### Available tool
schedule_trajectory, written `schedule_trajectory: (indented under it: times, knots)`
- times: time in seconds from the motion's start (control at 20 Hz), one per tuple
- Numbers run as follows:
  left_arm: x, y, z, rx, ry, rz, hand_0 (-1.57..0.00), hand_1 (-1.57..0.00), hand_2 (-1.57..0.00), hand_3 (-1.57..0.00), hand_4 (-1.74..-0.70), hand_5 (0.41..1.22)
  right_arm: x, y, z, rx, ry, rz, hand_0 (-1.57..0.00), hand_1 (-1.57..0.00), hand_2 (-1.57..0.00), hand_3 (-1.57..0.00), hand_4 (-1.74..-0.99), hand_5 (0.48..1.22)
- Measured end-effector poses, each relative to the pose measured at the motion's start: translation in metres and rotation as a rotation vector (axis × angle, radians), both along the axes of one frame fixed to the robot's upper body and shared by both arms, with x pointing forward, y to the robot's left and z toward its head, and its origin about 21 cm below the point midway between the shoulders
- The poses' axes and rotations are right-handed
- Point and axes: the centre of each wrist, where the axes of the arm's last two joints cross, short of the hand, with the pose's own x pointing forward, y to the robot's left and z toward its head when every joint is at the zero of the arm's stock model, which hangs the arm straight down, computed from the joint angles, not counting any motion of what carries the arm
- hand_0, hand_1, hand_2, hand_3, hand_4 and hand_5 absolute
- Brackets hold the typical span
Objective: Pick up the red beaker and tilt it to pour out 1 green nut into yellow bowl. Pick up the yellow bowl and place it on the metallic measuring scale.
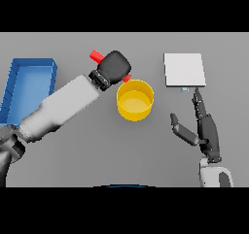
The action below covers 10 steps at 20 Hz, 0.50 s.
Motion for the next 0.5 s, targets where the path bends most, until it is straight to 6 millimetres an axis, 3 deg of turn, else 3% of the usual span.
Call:
schedule_trajectory:
  times: [0.25,0.5]
  knots:
    - [-0.004,-0.014,-0.005,0.223,-0.04,-0.067,-1.57,-1.57,-1.57,-1.55,-1.74,1.22,0.003,0.0,-0.004,-0.011,-0.001,-0.021,0.0,0.0,0.0,0.0,-1.288,0.627]
    - [0.003,-0.028,0.003,0.346,-0.125,-0.131,-1.57,-1.57,-1.57,-1.56,-1.74,1.221,0.002,-0.004,-0.004,-0.027,0.006,-0.041,0.0,0.0,0.0,0.0,-1.27,0.588]
